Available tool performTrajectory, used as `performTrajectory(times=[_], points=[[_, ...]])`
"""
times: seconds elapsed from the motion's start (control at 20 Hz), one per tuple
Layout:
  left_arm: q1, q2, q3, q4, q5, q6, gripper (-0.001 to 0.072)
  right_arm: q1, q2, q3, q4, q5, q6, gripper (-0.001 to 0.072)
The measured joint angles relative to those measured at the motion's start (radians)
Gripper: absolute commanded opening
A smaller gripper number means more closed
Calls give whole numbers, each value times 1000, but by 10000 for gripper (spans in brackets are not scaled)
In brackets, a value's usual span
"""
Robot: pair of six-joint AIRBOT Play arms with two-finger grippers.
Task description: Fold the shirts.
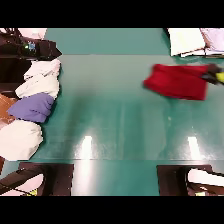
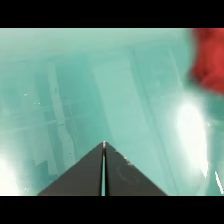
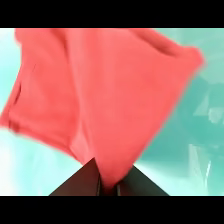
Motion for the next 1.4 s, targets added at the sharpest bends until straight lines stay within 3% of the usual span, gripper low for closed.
performTrajectory(times=[0.25,0.4,0.45,0.55,0.85,1.15,1.2,1.35,1.4], points=[[-4,0,0,-2,11,-6,23,-382,121,-169,-20,-43,15,18],[-3,0,0,-3,12,-7,23,-502,143,-222,-25,-43,9,20],[-3,0,0,-3,12,-7,24,-525,149,-232,-35,-43,6,67],[-3,0,0,-3,9,-7,24,-553,160,-243,-72,-37,3,716],[-4,0,0,-3,-7,-7,24,-577,247,-254,-296,-16,31,690],[-3,0,0,-3,-7,-6,24,-381,388,-256,-145,-43,49,664],[-3,0,0,-3,0,-6,24,-314,406,-256,-122,-43,49,546],[-3,0,0,-3,26,-5,24,-76,449,-256,-80,-50,50,27],[-3,0,0,-3,34,-5,24,7,459,-256,-73,-54,41,18]])
